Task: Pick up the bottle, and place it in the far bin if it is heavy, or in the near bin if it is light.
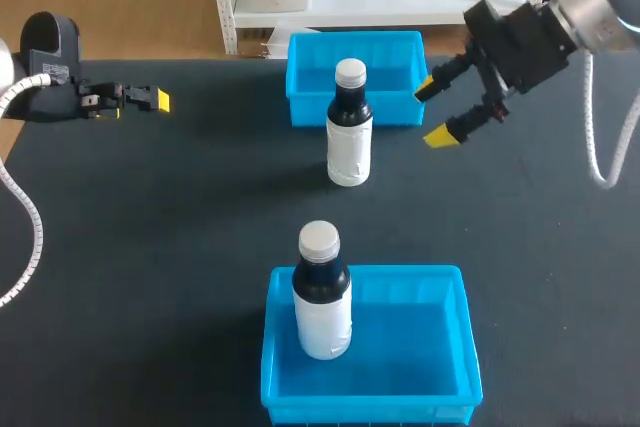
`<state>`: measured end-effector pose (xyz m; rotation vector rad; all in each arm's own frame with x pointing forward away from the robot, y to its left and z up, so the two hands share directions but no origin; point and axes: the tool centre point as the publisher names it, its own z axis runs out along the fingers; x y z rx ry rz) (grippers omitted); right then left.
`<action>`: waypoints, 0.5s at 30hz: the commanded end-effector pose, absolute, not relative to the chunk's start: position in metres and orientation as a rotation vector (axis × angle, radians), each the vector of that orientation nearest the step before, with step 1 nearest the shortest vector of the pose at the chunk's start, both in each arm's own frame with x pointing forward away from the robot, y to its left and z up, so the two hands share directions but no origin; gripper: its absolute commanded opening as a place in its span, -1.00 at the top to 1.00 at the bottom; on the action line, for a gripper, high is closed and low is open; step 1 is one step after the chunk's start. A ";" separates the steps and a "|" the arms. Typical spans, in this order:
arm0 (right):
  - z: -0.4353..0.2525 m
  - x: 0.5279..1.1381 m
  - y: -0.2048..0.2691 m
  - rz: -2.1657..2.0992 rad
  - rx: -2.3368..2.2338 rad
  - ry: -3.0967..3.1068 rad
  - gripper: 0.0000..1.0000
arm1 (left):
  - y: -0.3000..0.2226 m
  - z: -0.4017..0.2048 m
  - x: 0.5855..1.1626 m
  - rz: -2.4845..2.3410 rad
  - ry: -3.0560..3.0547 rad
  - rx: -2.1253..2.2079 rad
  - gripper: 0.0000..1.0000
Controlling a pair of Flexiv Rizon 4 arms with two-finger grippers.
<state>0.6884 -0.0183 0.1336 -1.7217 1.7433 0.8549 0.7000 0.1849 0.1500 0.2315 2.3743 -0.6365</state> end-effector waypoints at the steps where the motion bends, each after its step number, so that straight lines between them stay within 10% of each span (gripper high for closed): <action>1: 0.132 0.711 -0.004 0.883 -1.736 1.731 -1.00 | 0.185 0.150 0.700 -0.636 2.374 0.231 -1.00; 15: 0.131 0.731 0.035 0.987 -1.613 1.725 -1.00 | 0.185 0.150 0.700 -0.636 2.374 0.231 -1.00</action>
